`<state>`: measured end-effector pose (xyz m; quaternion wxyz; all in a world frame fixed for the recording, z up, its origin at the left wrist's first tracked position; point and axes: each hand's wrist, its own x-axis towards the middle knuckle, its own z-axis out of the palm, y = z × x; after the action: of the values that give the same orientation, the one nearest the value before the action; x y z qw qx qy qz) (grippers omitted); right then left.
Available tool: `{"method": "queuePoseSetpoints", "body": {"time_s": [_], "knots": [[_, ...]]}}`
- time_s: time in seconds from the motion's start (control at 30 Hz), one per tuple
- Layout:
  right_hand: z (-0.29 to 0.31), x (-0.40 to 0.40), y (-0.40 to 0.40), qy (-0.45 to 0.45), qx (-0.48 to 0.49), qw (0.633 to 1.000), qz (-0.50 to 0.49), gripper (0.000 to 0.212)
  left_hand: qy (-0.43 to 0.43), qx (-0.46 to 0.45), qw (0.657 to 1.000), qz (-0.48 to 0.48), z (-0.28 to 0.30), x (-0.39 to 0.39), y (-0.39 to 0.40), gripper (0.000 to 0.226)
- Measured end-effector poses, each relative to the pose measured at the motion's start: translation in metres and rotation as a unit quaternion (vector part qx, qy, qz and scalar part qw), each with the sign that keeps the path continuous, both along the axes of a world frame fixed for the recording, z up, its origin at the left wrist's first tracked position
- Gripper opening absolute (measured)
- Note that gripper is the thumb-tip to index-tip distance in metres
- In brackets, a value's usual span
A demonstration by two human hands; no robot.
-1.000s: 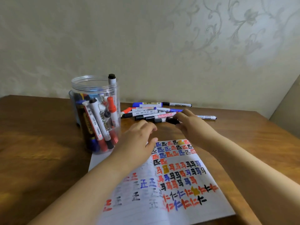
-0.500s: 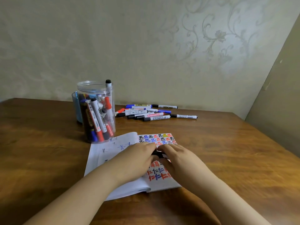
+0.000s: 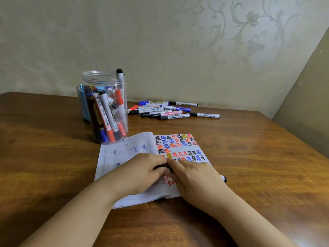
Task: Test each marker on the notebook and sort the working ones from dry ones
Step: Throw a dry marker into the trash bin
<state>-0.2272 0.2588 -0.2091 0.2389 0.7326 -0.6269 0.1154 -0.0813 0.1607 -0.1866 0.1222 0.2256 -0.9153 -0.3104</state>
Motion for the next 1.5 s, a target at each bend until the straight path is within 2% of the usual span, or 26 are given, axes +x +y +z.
{"method": "queuePoseSetpoints", "body": {"time_s": [0.23,0.43,0.53,0.63,0.73,0.83,0.97,1.07,1.1,1.2,1.27,1.37,1.4,1.5], "knots": [[0.001,-0.001,0.0,-0.032,0.009,0.999,-0.008,0.033,0.01,0.01,1.0,-0.009,0.0,0.001,0.0,0.016],[-0.004,0.003,-0.002,0.045,-0.029,0.999,0.003,0.02,0.006,-0.016,1.0,0.018,-0.003,-0.001,0.001,0.024],[-0.004,0.006,-0.004,0.02,-0.009,1.0,0.006,0.014,0.0,-0.012,1.0,0.013,-0.004,-0.001,0.001,0.025],[-0.004,0.001,-0.004,0.041,0.0,0.999,0.009,0.011,-0.004,-0.005,1.0,0.009,-0.004,0.0,0.0,0.018],[-0.003,-0.004,-0.003,0.024,0.022,0.999,0.008,0.032,-0.002,0.01,1.0,0.006,-0.002,0.001,-0.001,0.015],[0.005,0.002,-0.002,-0.004,0.054,0.999,0.004,0.032,-0.003,0.013,1.0,0.018,-0.001,0.0,-0.001,0.014],[0.02,0.007,0.006,-0.129,0.134,0.979,-0.084,0.056,0.007,0.005,0.999,0.053,0.004,0.002,0.001,0.016],[0.031,-0.006,0.017,-0.31,0.154,0.931,-0.114,0.051,0.024,-0.003,0.996,0.087,0.007,0.004,0.001,0.018],[0.037,-0.01,0.02,-0.344,0.161,0.917,-0.124,0.048,0.037,-0.008,0.995,0.093,0.007,0.005,0.002,0.018],[0.051,-0.025,0.026,-0.373,0.155,0.906,-0.13,0.038,0.088,-0.014,0.991,0.098,0.008,0.004,0.007,0.018],[0.056,-0.032,0.032,-0.445,0.153,0.877,-0.101,0.029,0.117,-0.027,0.989,0.085,0.006,0.002,0.01,0.016],[0.057,-0.037,0.039,-0.612,0.134,0.777,-0.055,0.008,0.148,-0.052,0.985,0.071,0.0,-0.002,0.013,0.017],[0.053,-0.039,0.041,-0.669,0.123,0.732,-0.046,0.012,0.149,-0.063,0.984,0.072,-0.003,-0.004,0.013,0.02],[0.04,-0.045,0.045,-0.834,0.107,0.54,-0.024,0.026,0.143,-0.084,0.984,0.071,-0.008,-0.006,0.016,0.026]]}}
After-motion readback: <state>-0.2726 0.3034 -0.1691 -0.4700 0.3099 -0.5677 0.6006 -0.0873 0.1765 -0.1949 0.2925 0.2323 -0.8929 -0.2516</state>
